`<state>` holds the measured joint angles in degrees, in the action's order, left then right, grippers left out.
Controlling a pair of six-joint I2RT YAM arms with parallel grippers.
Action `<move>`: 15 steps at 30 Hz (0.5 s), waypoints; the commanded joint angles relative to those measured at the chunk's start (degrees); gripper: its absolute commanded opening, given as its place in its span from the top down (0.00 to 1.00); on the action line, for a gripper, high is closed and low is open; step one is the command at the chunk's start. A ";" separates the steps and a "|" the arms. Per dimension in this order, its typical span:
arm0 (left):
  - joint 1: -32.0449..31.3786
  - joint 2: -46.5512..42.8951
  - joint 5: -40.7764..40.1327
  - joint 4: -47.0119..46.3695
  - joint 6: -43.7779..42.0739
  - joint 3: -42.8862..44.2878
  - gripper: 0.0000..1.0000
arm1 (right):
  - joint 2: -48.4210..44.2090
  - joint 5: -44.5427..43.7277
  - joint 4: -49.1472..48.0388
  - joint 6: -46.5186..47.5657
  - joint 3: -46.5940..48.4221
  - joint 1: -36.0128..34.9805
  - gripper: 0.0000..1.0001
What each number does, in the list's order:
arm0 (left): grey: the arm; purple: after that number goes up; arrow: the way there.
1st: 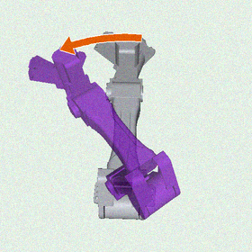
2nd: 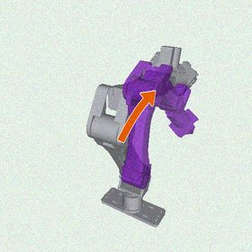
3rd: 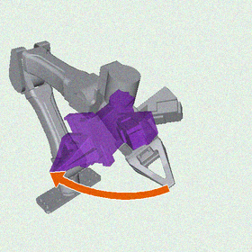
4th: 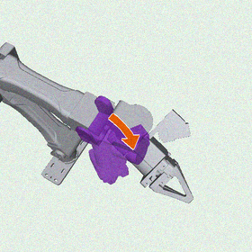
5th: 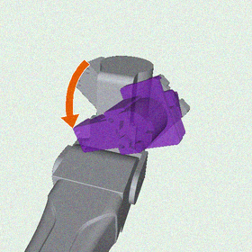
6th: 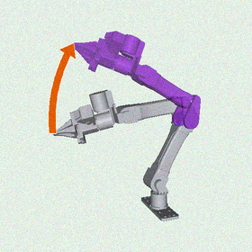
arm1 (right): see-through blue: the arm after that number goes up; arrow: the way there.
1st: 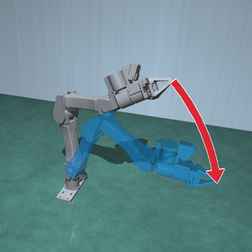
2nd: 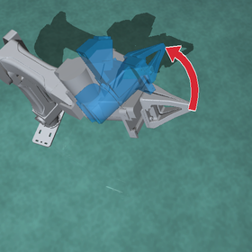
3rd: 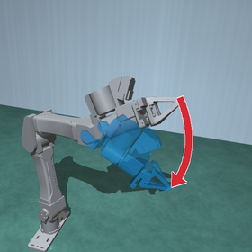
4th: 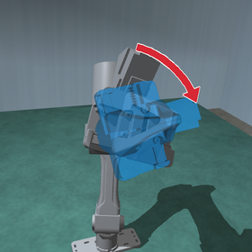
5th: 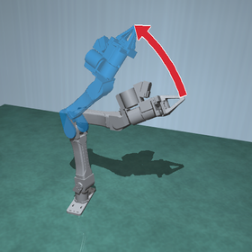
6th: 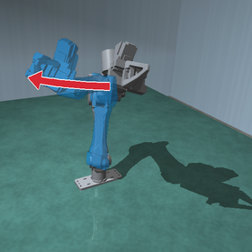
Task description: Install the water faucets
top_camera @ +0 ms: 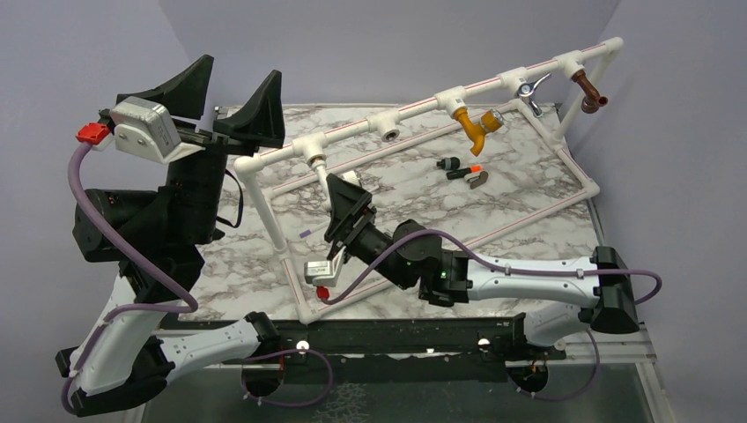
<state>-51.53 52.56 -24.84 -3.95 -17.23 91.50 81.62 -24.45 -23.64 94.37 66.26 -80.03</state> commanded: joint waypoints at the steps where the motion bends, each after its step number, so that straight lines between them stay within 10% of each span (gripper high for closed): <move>1: -0.56 -0.32 -0.73 -0.19 -0.61 1.54 0.01 | 1.40 -3.51 -1.04 0.88 2.45 0.05 0.24; 15: -1.43 -0.44 -1.09 -0.01 -0.55 1.70 0.01 | 4.18 -5.45 -0.07 -3.64 4.14 1.20 0.43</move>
<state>-52.45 52.56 -24.93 -3.92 -17.23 91.50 84.77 -27.57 -23.46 91.53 68.51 -79.37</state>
